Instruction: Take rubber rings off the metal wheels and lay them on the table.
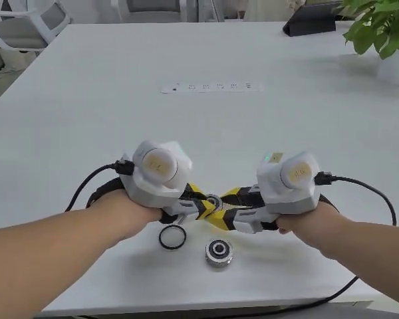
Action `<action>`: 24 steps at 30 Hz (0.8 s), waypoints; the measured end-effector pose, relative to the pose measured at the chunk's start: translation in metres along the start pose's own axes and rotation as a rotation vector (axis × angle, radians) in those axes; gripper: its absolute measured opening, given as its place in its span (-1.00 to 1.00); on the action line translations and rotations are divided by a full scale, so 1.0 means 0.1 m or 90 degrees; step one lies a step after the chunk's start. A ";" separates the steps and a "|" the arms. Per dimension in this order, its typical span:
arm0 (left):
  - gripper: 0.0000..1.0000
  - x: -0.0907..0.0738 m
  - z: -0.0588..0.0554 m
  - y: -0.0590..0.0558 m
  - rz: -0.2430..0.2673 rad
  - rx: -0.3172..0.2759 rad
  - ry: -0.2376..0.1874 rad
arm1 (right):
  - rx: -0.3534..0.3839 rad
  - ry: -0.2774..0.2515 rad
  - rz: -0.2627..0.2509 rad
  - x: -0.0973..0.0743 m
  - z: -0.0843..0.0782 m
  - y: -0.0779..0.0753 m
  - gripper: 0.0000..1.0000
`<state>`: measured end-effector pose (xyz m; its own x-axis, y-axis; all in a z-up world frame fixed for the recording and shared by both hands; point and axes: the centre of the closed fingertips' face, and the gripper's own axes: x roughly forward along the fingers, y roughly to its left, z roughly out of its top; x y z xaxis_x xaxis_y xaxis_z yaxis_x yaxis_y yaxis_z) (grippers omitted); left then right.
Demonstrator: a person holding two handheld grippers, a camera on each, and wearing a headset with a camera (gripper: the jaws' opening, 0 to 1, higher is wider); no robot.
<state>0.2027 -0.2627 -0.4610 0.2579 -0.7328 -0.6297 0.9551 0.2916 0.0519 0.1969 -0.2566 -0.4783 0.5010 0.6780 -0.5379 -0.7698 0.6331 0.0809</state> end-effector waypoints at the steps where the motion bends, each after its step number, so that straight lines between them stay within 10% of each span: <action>1: -0.86 0.00 0.00 0.00 0.000 0.001 0.001 | -0.001 0.001 -0.002 0.00 0.00 0.00 -0.46; 24: -0.86 0.00 0.00 -0.01 0.005 -0.001 0.001 | 0.014 -0.004 -0.012 -0.13 -0.04 -0.01 -0.75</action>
<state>0.2022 -0.2629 -0.4610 0.2653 -0.7294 -0.6306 0.9528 0.2985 0.0555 0.1895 -0.2681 -0.4746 0.5174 0.6685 -0.5343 -0.7515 0.6535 0.0899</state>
